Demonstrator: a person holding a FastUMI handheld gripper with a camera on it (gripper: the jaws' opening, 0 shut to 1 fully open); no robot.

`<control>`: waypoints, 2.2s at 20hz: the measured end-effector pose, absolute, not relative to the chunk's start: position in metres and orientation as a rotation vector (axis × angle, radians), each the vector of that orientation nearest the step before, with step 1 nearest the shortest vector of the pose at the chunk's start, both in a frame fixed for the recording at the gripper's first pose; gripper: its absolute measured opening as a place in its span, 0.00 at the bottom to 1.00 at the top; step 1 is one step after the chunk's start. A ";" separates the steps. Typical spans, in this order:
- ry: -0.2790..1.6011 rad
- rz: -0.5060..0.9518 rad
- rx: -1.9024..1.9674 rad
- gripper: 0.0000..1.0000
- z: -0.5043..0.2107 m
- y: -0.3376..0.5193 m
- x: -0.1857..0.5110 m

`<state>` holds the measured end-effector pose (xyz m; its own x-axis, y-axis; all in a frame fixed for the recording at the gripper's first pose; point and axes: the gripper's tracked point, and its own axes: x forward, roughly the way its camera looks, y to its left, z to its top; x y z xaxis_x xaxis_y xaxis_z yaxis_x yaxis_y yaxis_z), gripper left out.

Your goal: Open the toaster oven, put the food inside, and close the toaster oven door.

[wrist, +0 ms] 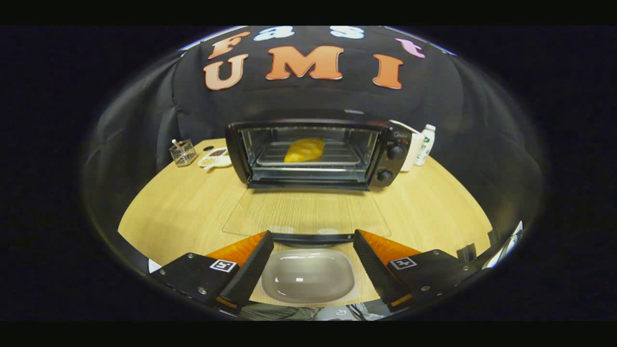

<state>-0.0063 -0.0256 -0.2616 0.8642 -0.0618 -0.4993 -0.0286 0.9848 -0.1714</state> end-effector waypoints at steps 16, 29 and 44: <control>0.643 -0.033 -0.134 0.99 -0.305 -0.030 0.016; 0.452 -0.018 -0.129 1.00 -0.230 -0.022 0.024; 0.304 -0.012 -0.131 1.00 -0.152 -0.007 0.079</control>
<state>0.0787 -0.0070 -0.1522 0.9541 -0.0319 -0.2979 -0.0076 0.9914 -0.1303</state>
